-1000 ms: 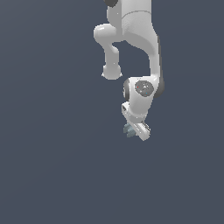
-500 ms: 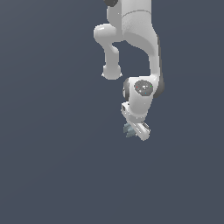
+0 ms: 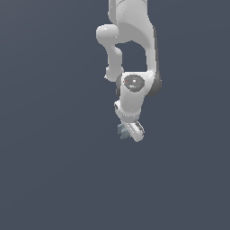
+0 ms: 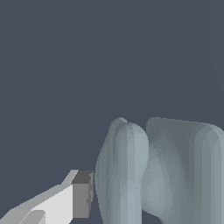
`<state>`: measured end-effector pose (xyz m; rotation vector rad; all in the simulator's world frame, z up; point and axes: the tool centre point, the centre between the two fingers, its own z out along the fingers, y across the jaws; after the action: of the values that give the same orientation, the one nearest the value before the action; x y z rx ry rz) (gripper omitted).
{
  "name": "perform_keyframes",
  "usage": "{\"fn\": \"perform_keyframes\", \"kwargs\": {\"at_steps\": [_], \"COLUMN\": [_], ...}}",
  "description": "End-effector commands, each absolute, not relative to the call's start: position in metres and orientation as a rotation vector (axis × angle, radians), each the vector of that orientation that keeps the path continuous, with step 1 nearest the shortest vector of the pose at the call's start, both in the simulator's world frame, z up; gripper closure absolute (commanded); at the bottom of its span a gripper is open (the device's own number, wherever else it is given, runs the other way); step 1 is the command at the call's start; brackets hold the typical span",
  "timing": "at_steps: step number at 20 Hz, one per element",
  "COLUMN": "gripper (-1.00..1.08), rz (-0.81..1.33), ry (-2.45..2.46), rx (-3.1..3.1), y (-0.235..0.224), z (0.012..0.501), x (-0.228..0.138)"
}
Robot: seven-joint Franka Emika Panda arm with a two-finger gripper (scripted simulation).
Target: Pick up the object and move it to a goal position.
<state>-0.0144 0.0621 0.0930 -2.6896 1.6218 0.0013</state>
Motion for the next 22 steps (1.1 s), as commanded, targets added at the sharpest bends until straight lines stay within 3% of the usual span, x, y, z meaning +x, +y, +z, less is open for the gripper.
{"fn": "perform_keyframes", "kwargs": {"at_steps": [1,22], "gripper": [1.08,1.08], "rz": [0.000,0.000], "ry": [1.624,1.624], "rx": [-2.688,-2.689], "y": [0.037,-0.182], "z": [0.109,0.253], "x": [-0.013,0.010]}}
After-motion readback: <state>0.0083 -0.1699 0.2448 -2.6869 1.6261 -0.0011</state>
